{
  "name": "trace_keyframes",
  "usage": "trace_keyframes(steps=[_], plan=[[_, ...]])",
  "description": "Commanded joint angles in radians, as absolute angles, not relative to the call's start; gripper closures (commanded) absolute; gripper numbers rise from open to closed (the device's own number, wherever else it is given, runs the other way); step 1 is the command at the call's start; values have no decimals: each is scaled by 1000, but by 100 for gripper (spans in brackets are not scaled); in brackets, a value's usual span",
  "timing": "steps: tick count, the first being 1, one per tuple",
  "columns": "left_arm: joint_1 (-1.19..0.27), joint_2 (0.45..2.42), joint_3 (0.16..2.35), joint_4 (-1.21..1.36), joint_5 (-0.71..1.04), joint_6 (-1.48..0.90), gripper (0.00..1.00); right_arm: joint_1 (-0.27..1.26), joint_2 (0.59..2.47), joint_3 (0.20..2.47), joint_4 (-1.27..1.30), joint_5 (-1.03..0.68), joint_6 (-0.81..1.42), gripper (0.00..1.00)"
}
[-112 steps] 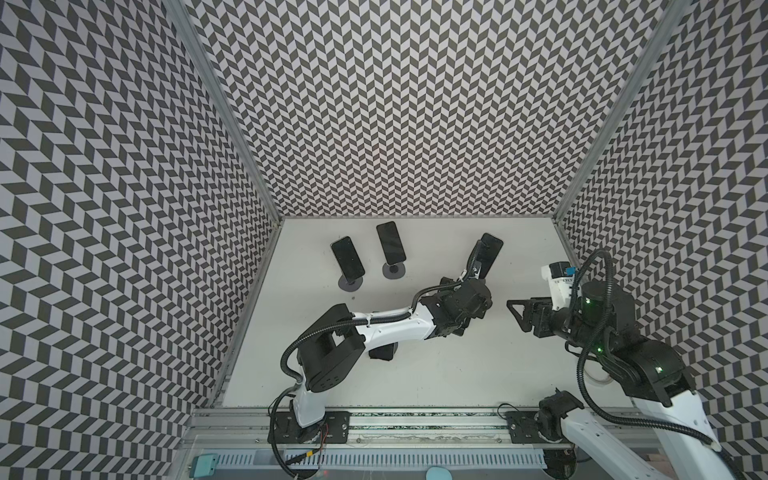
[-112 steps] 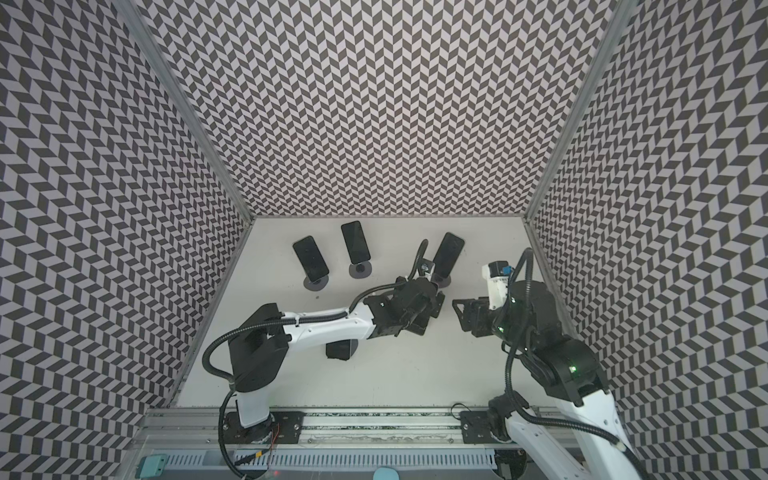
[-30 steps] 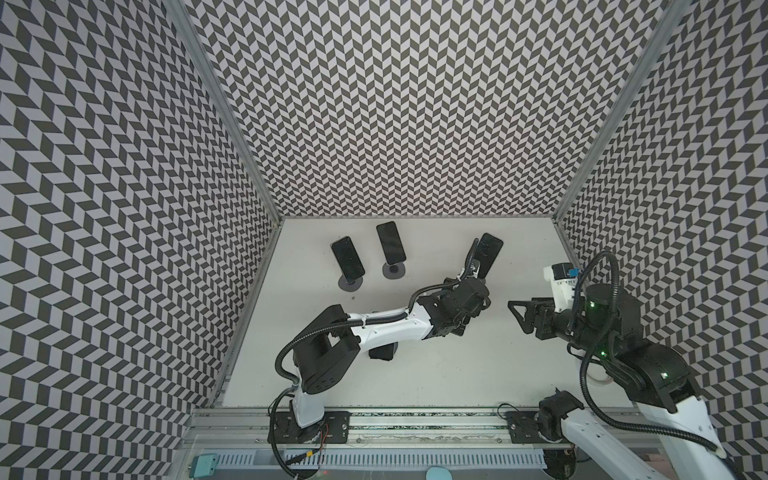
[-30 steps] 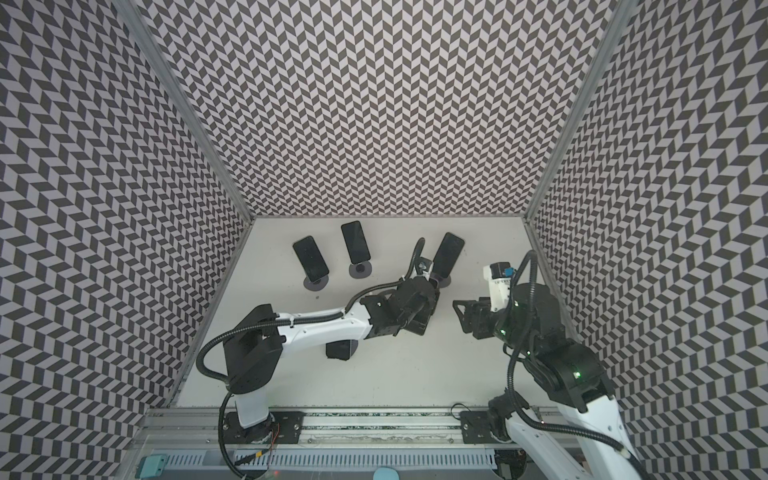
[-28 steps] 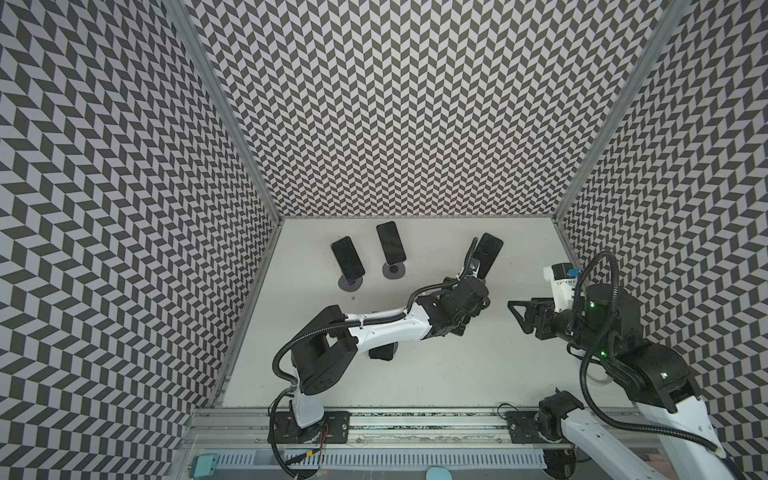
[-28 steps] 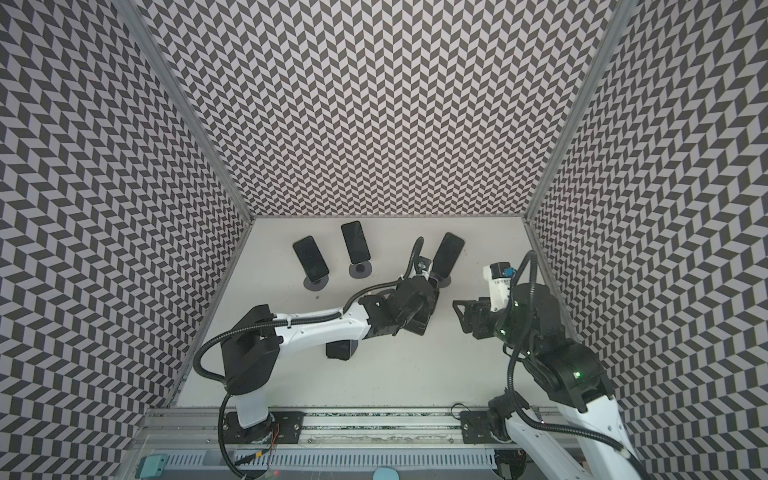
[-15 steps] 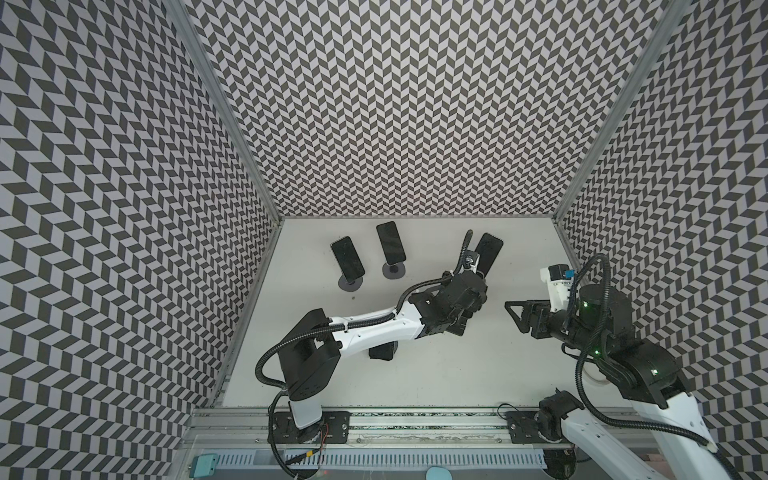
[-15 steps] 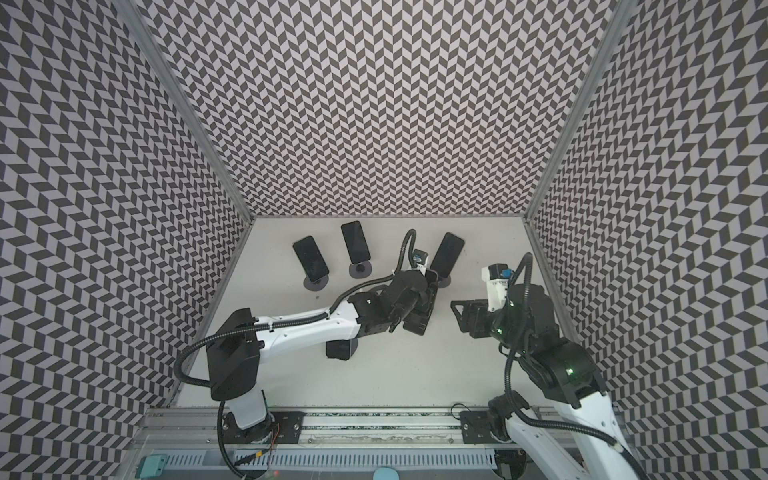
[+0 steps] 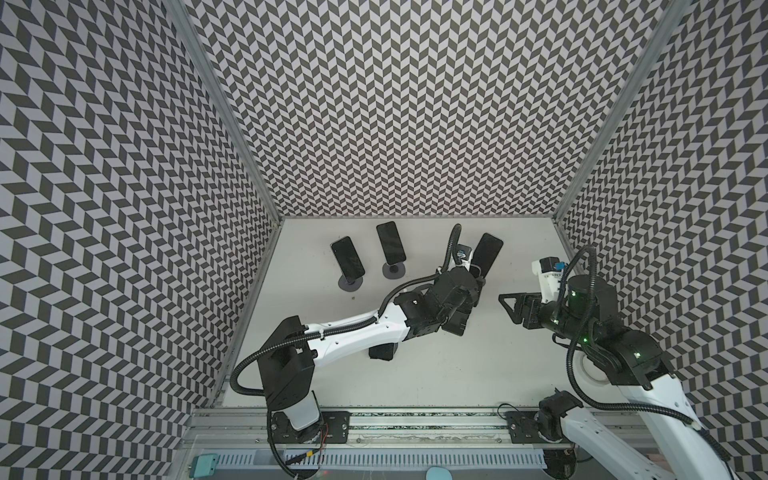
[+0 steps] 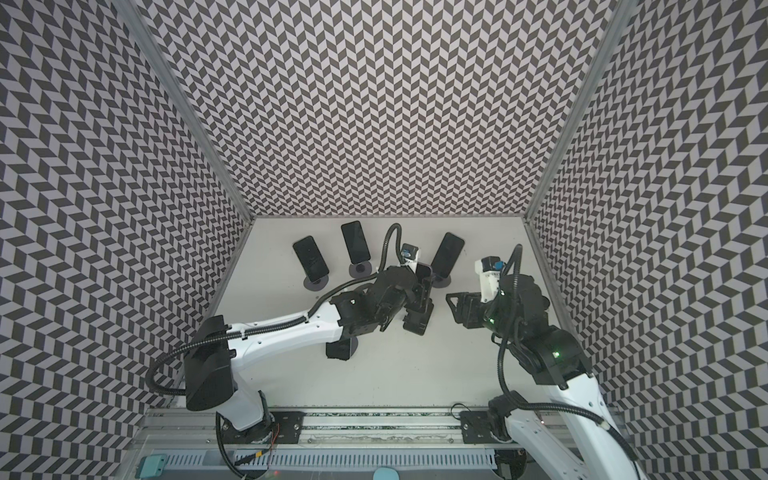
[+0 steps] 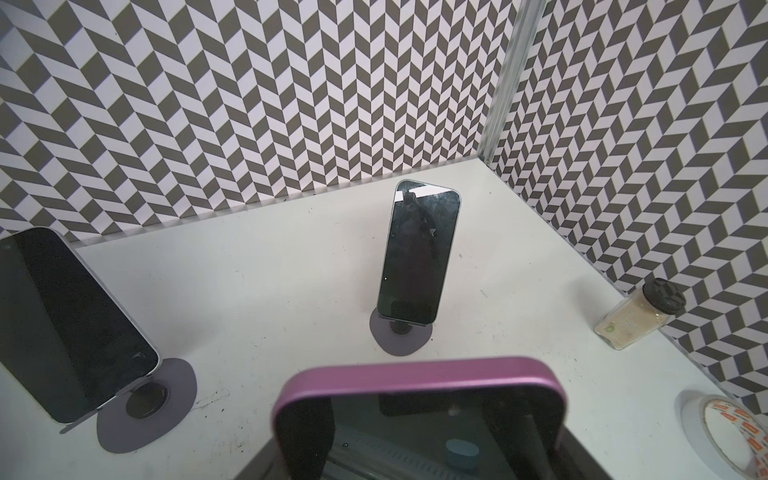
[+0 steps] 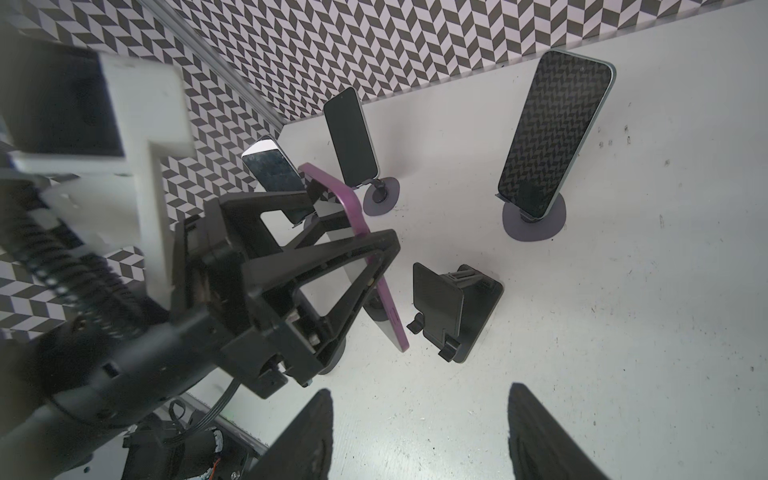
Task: Remove the phone from the phone stand
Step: 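Lift the purple-edged phone off its stand with the left gripper while the right gripper nears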
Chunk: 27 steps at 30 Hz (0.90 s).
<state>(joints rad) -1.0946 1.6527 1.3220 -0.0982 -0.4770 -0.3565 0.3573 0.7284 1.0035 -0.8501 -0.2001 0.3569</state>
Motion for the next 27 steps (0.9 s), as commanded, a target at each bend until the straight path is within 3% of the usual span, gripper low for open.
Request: trace_keyframes(steps=[1,15,27], plan=[[-1086,1596,1298,-64,-488,-368,34,362,733,989,-777,-219,376,37],[-1058,1459,1212,-60,-489,-386,35,376,800,996,-710,-252,380,41],[-1004,1331,1159,-95,-515,-377,36,509,940,1087,-637,-192,386,42]])
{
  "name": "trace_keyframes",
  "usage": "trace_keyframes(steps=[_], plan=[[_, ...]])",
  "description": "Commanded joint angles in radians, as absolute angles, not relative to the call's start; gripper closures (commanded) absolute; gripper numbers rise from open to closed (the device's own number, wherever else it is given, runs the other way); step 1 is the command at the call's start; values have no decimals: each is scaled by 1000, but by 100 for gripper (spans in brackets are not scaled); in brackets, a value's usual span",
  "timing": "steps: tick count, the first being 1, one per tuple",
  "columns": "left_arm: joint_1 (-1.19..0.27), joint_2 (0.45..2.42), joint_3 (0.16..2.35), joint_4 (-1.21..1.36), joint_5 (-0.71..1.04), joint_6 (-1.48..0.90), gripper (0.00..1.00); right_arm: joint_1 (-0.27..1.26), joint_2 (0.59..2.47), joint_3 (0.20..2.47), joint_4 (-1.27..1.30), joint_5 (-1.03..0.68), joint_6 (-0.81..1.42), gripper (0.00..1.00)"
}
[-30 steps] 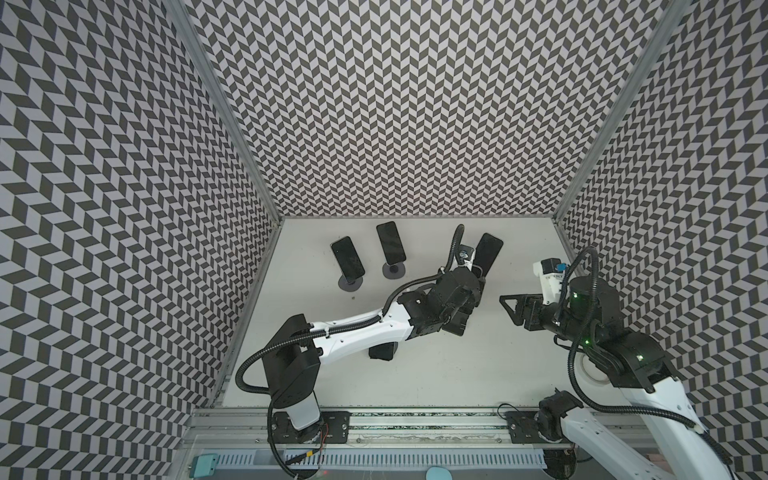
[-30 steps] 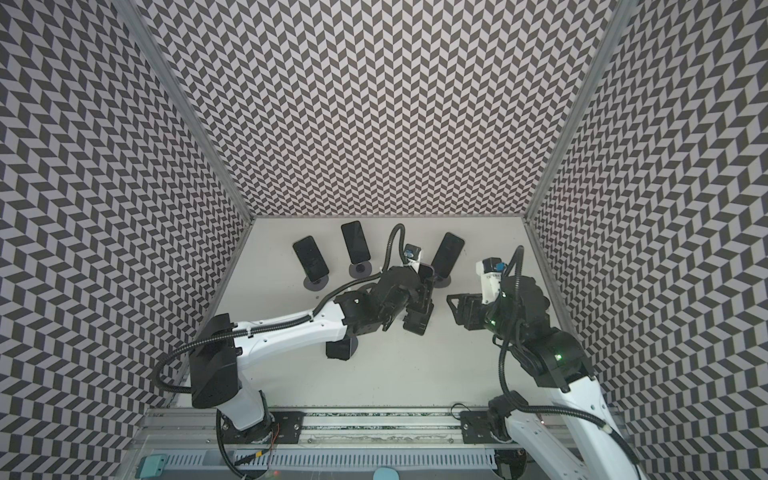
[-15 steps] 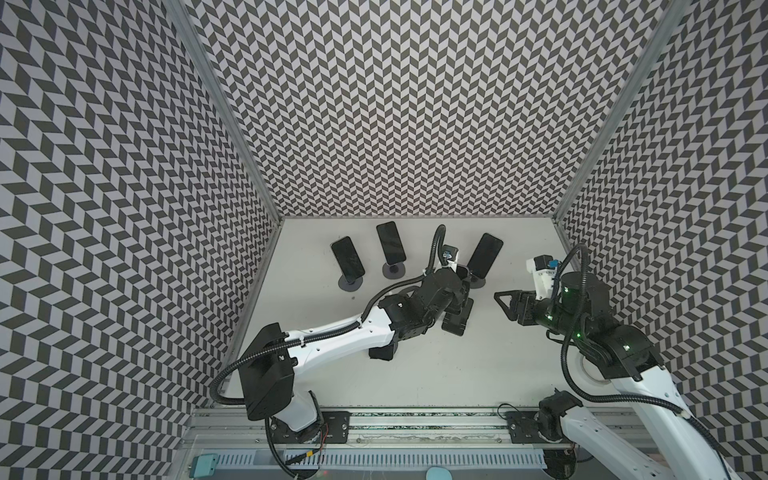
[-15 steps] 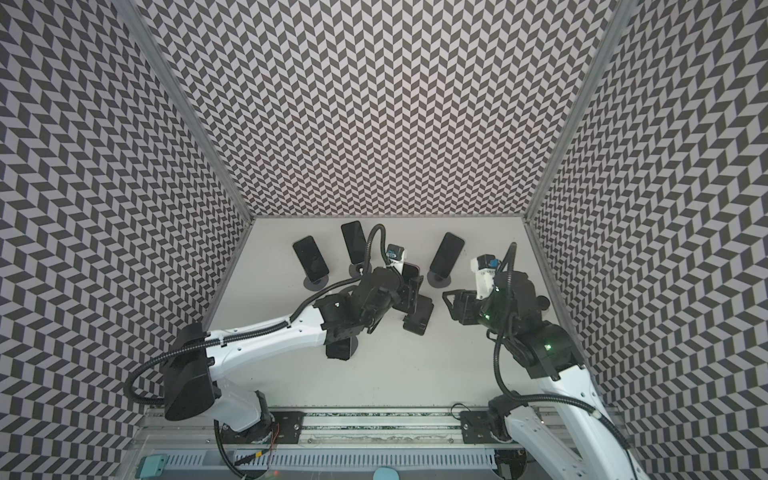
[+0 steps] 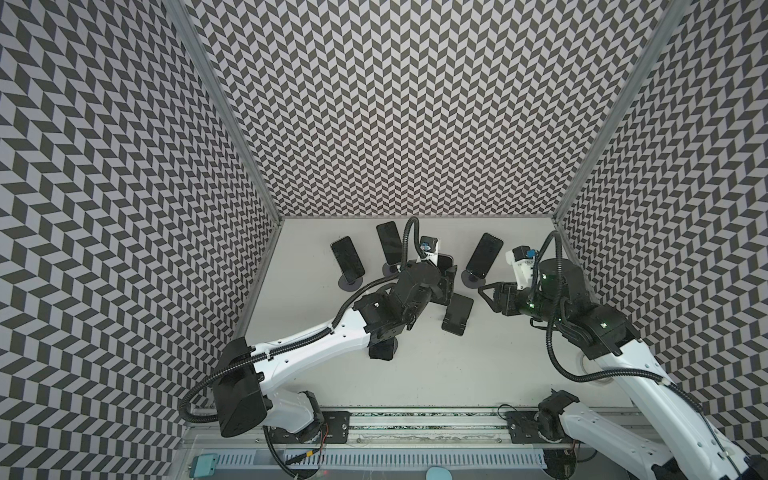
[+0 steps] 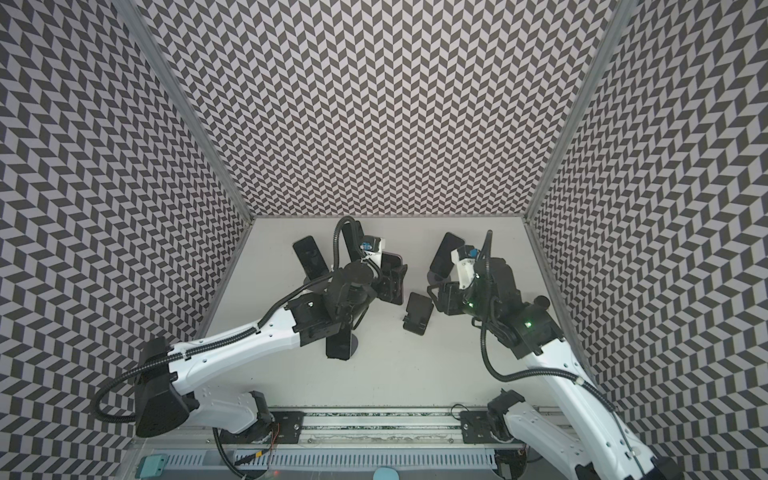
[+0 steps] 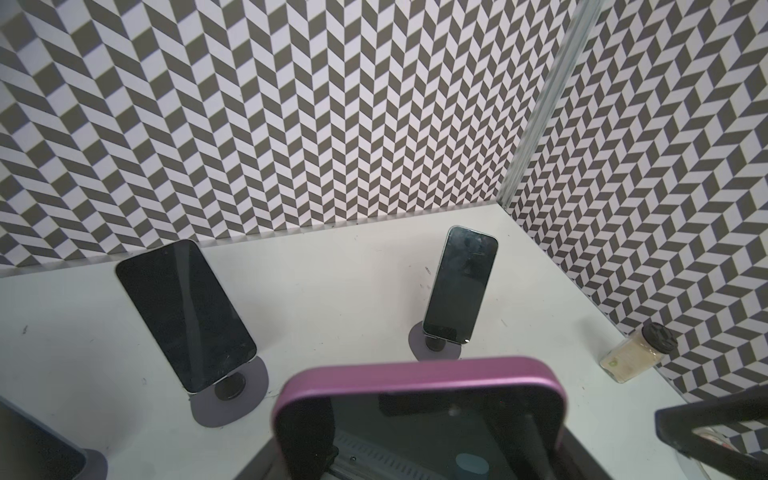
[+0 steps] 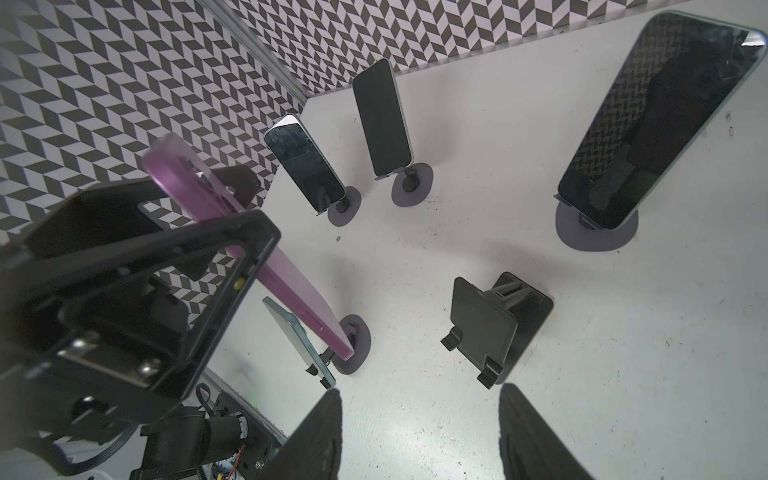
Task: Remove the phone from the phone stand
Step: 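Lift the purple-edged phone off its stand with the left gripper while the right gripper nears, then carry the purple-edged phone toward the table center with the left gripper while right shifts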
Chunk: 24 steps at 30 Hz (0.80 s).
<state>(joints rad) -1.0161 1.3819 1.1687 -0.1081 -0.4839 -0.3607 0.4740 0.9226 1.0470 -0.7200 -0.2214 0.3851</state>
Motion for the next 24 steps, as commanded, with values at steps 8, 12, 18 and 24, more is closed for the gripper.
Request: trace_keyframes(steps=[8,12,18,24], plan=[[-946,1228,1118,-136,-509,-382,39,643,1037,1141,-587,-127,415,42],[-895,1178,1110,-194,-490,-387,39,715,1090,1182,-552,-103,438,42],[-817,1078,1069,-257,-476,-380,39,835,1199,1262,-516,-58,432,42],[-748,964,1006,-338,-475,-385,39,935,1299,1342,-503,-30,422,42]])
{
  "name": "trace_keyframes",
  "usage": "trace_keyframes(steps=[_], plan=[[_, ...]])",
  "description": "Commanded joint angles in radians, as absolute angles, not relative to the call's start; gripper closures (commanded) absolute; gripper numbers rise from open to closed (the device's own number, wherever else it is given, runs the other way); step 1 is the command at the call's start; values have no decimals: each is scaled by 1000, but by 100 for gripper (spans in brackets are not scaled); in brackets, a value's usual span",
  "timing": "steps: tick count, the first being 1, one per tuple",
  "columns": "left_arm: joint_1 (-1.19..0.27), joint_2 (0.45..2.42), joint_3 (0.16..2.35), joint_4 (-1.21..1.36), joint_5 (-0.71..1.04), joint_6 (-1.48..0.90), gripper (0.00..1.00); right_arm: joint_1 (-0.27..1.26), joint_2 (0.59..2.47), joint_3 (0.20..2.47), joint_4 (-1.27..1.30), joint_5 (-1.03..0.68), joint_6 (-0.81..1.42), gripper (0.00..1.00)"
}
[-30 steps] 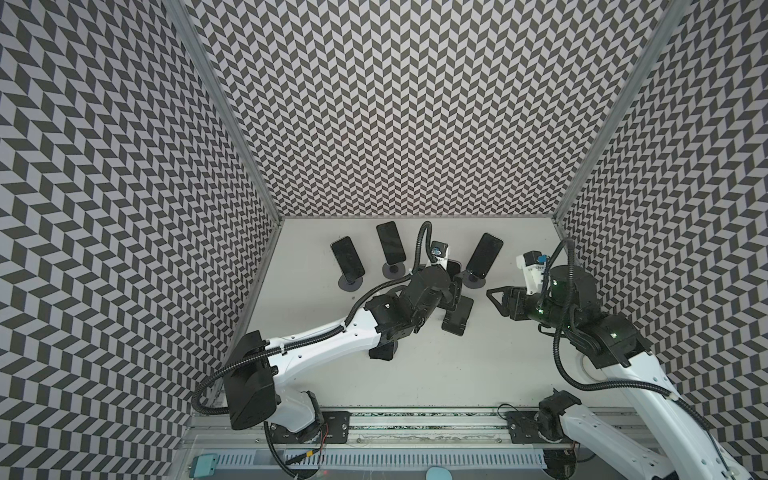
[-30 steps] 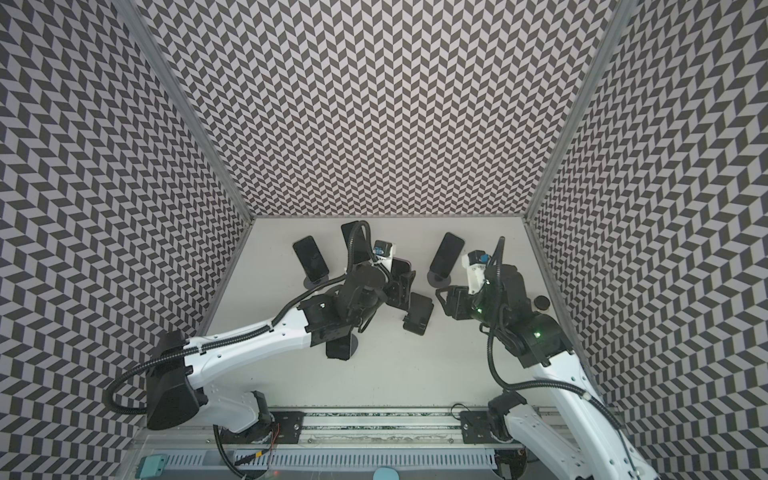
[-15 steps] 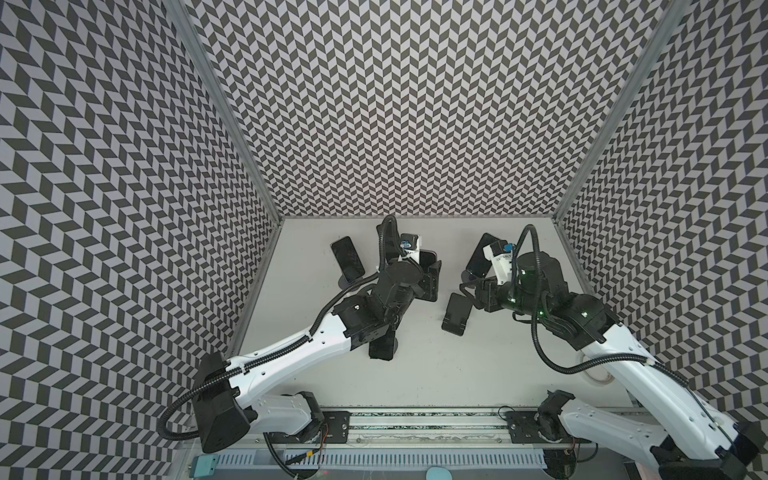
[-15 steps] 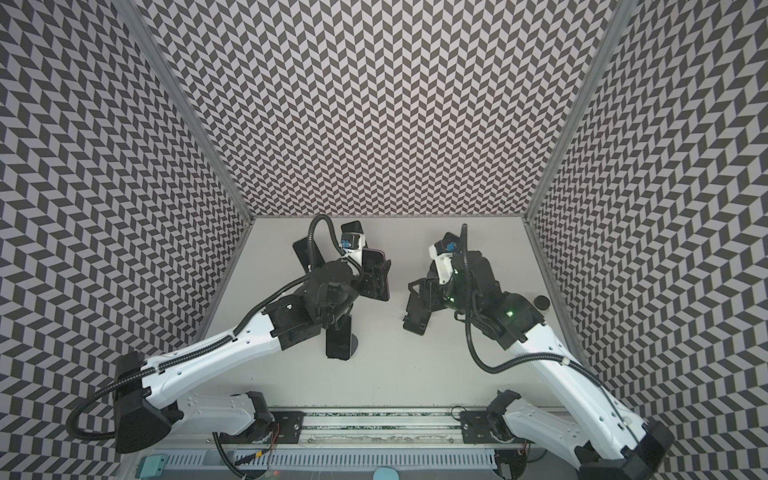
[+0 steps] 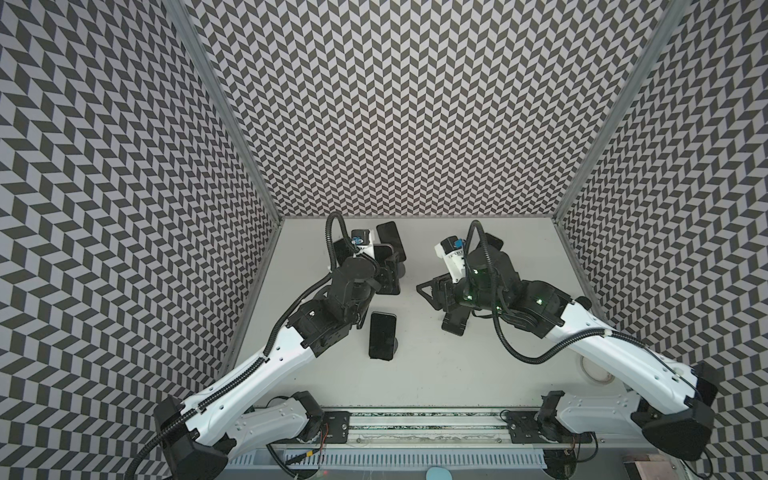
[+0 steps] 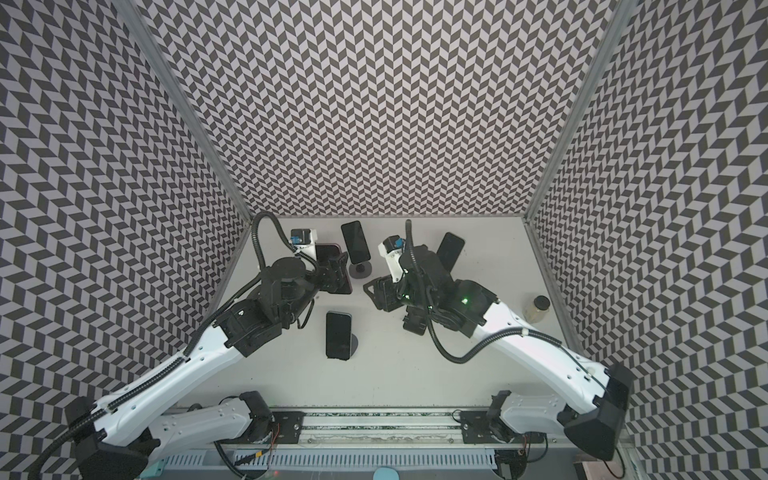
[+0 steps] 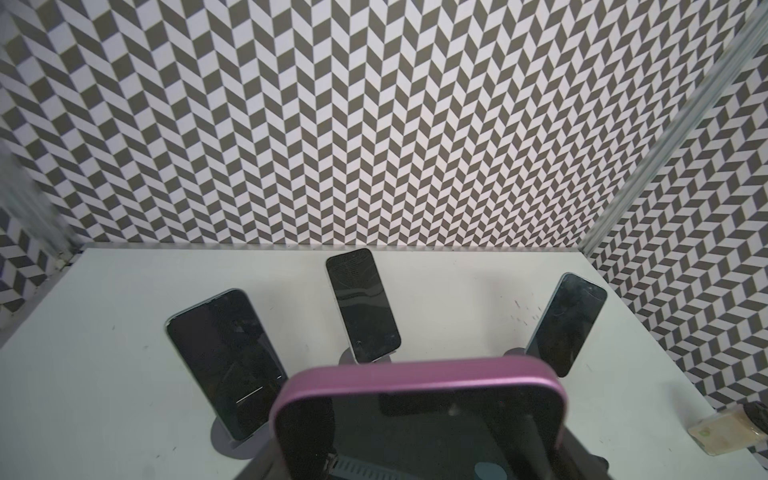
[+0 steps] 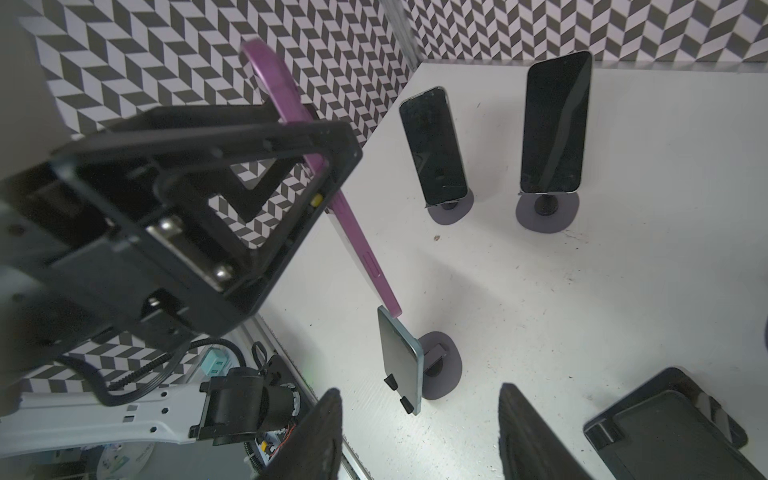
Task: Remove the phone from the phone stand
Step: 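Carry the purple-edged phone toward the table center with the left gripper while right shifts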
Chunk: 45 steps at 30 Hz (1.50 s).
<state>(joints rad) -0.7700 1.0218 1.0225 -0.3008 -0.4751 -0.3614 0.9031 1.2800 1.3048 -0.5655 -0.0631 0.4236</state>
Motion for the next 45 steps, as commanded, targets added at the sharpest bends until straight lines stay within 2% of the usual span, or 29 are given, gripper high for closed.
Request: trace_keyframes(steps=[1,9,18,30,45], plan=[[-738,939,990,-352,-480,-390,39,950,1310,1353,-500,-27,423,42],[-687,783,894,-452,-521,-441,40,1037,1359,1379,-491,-17,429,41],[-608,721,815,-494,-522,-428,40,1057,1391,1400,-488,-43,390,41],[-379,768,704,-411,-332,-327,39,1062,1423,1436,-484,-89,372,41],[-241,876,618,-353,-234,-282,40,1119,1404,1427,-517,-93,350,41]])
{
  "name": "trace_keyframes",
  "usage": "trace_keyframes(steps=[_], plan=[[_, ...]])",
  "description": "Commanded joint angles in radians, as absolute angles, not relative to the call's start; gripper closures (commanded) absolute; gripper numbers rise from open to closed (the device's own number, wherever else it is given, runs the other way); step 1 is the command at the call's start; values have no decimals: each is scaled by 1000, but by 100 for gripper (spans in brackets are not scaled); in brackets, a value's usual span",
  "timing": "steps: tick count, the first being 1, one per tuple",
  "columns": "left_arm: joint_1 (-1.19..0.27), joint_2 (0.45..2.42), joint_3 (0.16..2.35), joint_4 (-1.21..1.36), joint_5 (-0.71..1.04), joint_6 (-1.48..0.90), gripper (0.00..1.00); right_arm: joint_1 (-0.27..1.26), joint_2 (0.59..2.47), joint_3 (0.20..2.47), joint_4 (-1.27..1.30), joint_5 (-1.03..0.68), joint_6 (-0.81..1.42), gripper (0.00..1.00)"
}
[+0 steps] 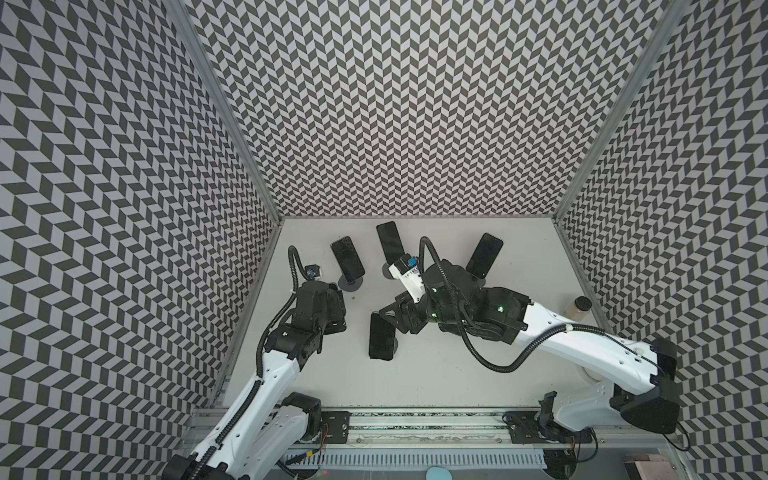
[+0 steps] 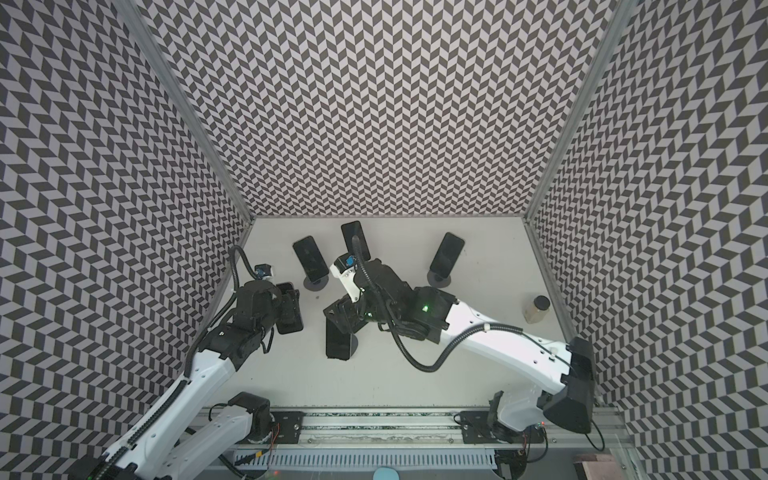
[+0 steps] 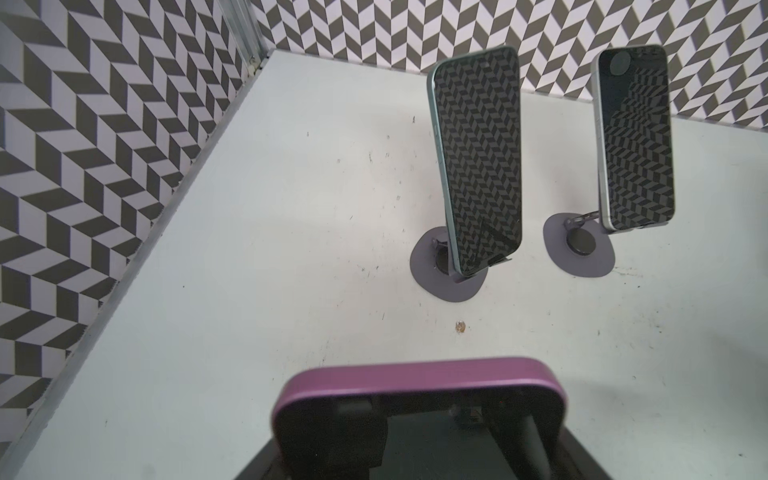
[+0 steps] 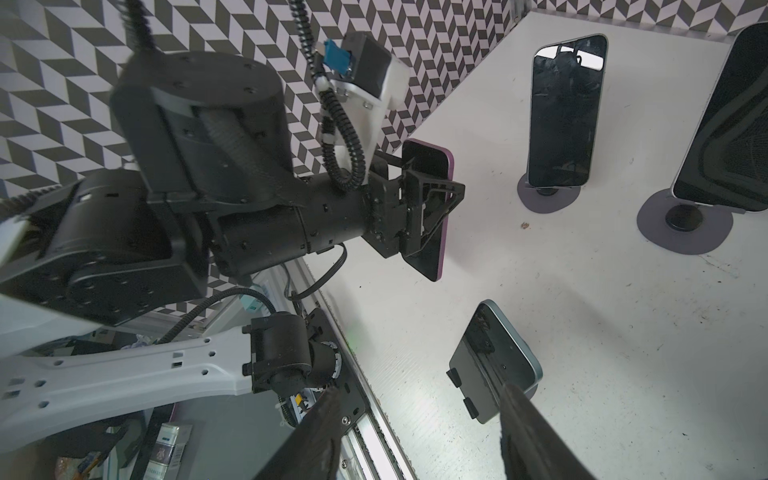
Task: Remove the phone from the phone stand
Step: 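Carry the purple-edged phone toward the table center with the left gripper while right shifts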
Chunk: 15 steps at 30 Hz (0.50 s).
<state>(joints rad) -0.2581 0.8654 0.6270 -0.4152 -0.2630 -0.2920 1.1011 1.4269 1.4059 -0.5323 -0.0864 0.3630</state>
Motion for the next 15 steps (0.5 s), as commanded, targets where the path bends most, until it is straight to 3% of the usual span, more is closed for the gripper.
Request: trace_keyframes(steps=[1,15], plan=[[-235,888,614,-347,-225,-282,40,1126,1403,1424,-518,-93,348,41],[-165,1067,609,-307,-148,-269,41,1151,1471,1450,-486,-72,290,40]])
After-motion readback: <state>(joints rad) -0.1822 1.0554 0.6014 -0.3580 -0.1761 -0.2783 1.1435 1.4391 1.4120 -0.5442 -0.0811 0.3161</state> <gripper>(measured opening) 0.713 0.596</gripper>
